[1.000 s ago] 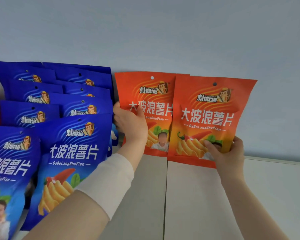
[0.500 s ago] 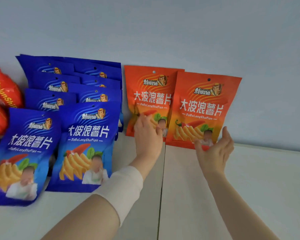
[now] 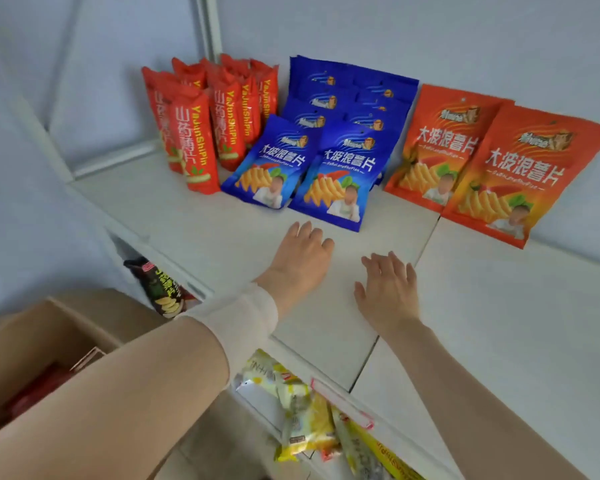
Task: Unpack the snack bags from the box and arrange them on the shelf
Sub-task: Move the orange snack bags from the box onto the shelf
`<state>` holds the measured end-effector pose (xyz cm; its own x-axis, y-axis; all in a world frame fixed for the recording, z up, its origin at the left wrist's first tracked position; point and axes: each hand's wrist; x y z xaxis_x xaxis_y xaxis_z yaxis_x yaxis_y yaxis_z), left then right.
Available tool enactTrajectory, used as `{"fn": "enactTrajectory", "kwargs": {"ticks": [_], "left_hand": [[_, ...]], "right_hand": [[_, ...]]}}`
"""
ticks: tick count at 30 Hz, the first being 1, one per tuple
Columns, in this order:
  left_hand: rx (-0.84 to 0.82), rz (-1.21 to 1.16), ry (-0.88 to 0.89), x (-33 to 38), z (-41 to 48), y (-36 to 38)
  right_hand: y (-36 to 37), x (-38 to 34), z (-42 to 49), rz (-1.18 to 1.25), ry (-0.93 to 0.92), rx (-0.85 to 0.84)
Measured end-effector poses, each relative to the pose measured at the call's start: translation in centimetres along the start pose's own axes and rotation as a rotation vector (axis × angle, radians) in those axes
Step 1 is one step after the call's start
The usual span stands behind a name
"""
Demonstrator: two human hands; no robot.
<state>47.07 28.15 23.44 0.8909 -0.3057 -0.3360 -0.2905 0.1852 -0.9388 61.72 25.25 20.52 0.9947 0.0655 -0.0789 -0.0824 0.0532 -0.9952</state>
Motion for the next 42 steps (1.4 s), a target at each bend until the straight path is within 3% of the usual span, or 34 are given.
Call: {"fn": "enactTrajectory", "kwargs": {"ticks": [8, 14, 19, 23, 26, 30, 35, 38, 42], "left_hand": [[-0.176, 0.059, -0.237, -13.6, -17.6, 5.3], [-0.321, -0.019, -0.514, -24.1, -33.2, 13.0], [-0.500, -0.174, -0.798, -28.0, -45.9, 21.6], [-0.634, -0.351, -0.990, -27.3, -52.9, 26.8], [-0.704, -0.550, -1.147, -25.4, -55.7, 30.5], [-0.764, -0.925, -1.401, -22.5, -56.8, 36.1], [-0.489, -1.417, -1.996, -21.0, -55.3, 45.0], [-0.257, -1.461, -2.331, -20.9, -54.5, 47.9], [-0.246, -1.274, -2.462, -20.6, -54.6, 49.2]], "right_hand": [[1.5, -18.5, -4.0, -0.075, -0.428, 0.008], [7.3, -35.0, -7.5, -0.067, -0.735, -0.014], [14.8, -45.8, -13.1, -0.114, -0.853, -0.255], [20.7, -49.7, -15.9, -0.158, -0.935, -0.444], [24.5, -51.0, -16.5, -0.155, -0.885, -0.595], [29.4, -52.0, -15.8, -0.148, -0.657, -0.835], [37.9, -52.9, -13.8, -0.039, -0.341, -1.010], [40.8, -53.3, -14.0, -0.090, -0.303, -1.109], [42.6, -53.6, -14.4, 0.007, -0.075, -0.993]]}}
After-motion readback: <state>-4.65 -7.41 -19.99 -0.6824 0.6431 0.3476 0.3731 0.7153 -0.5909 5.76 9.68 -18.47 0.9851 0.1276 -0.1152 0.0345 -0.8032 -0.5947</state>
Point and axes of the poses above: each hand's wrist, its own z-axis towards the middle knuckle, its own y-axis out of the palm, x = y × z, and after that the axes turned 2 degrees about z, right-handed
